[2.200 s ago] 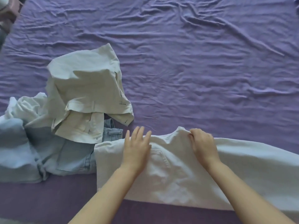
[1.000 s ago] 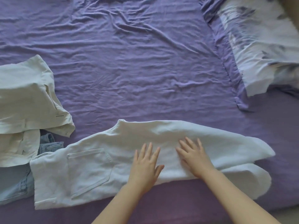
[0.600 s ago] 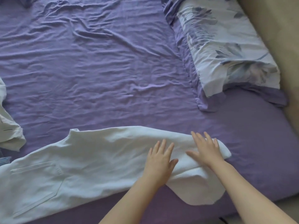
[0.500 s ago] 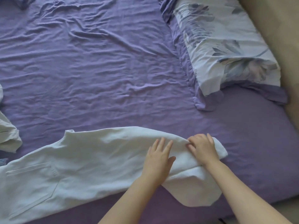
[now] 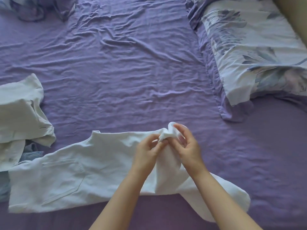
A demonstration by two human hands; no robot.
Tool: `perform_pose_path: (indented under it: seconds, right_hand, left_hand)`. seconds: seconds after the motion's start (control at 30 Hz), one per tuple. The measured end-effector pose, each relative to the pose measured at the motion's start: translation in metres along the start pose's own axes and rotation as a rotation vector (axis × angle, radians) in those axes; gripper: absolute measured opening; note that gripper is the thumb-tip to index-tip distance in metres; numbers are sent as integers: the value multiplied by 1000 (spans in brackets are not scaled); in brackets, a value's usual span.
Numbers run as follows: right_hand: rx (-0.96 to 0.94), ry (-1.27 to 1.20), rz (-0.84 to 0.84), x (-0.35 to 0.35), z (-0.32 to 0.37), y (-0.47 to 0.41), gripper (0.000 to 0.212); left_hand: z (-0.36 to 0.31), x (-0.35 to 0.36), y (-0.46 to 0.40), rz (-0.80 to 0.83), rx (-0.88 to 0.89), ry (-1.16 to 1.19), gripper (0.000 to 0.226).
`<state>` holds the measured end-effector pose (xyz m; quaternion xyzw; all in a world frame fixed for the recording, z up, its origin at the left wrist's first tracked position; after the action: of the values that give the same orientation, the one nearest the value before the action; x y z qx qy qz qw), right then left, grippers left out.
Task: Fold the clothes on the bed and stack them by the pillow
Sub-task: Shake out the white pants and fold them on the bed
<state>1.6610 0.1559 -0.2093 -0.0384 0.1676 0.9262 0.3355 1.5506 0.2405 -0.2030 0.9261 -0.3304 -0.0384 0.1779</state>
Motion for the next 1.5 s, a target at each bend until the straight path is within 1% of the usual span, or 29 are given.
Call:
perform_pose_path:
  seconds: [0.07, 0.2, 0.27, 0.33, 0.4, 0.47, 0.5, 0.57, 0.63, 0.73, 0.8, 0.83, 0.9, 0.97, 1.03, 1.1, 1.17, 1.2, 1.3, 1.37, 1.43, 1.5]
  right_hand:
    - [-61, 200, 43, 24, 0, 7, 44]
    - [-184, 522, 179, 82, 2, 17, 47]
    - [-208, 583, 277, 118, 1, 21, 52]
    - [-216, 578, 380, 162, 2, 28, 53]
    - [-202, 573, 466, 205, 2, 37, 54]
    - [-188, 616, 541, 246, 0, 47, 56]
    - [-202, 687, 572, 263, -3, 51, 57]
    - [-278, 934, 597, 291, -11, 58, 59]
    - [-347, 1156, 599, 310, -23, 61, 61]
    - [-353, 1323, 669, 331, -50, 63, 64]
    - [-353, 1399, 745, 341, -70, 67, 64]
    - [-351, 1428, 789, 345, -79, 70, 64]
    - [-355, 1474, 856, 349, -94, 74, 63]
    - [-369, 1470, 870, 349, -96, 73, 62]
    - [-361, 1416, 834, 339, -88, 68, 60]
    - [-341, 1383, 741, 313, -79, 55, 58]
    - [-298, 1388, 628, 269, -73, 38, 55]
    - [-258, 1395, 581, 241, -73, 30, 54]
    - [-87, 1444, 485, 151, -81, 17, 54]
    - [12, 1493, 455, 99, -90, 20, 57]
    - [112, 1470, 430, 52, -100, 30, 62]
    - [178, 1396, 446, 17, -110, 45, 71]
  left_hand:
    - [5, -33, 8, -68, -33, 97, 10]
    - [16, -104, 21, -192, -103, 285, 15]
    - [20, -138, 29, -239, -134, 328, 18]
    - [22, -173, 36, -266, -164, 374, 19]
    - [22, -204, 42, -286, -191, 396, 27]
    - [23, -238, 48, -348, -201, 308, 38]
    - [23, -259, 51, -405, -189, 245, 35]
    - [24, -303, 59, -522, -146, 166, 24]
    - [30, -344, 65, -592, -119, 105, 17]
    - [48, -396, 66, -647, -133, 5, 15]
    - [64, -420, 67, -694, -173, -123, 14]
    - [71, -427, 67, -715, -205, -198, 19]
    - [83, -430, 67, -720, -279, -345, 36]
    - [85, -421, 63, -694, -308, -472, 55]
    - [74, -400, 56, -651, -268, -640, 67]
    - [54, -372, 45, -608, -181, -877, 70]
    - [37, -333, 28, -515, -55, -1011, 65]
    - [32, -307, 16, -420, 10, -1020, 60]
    - [35, -208, -13, -41, 161, -905, 53]
    - [44, -142, -20, 158, 234, -939, 52]
    - [64, -88, -25, 296, 230, -1048, 53]
    - [84, -51, -28, 379, 171, -1136, 52]
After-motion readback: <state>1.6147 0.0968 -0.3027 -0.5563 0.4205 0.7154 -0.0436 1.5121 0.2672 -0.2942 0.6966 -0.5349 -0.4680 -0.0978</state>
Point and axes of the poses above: each hand's wrist, its own y-axis away from the middle knuckle, its own x-axis out of the palm, z = x × y, the point moved 10 cm from there along -y, towards the middle knuckle, and after that the axes turned 10 degrees about y, right-handed, at the moved point
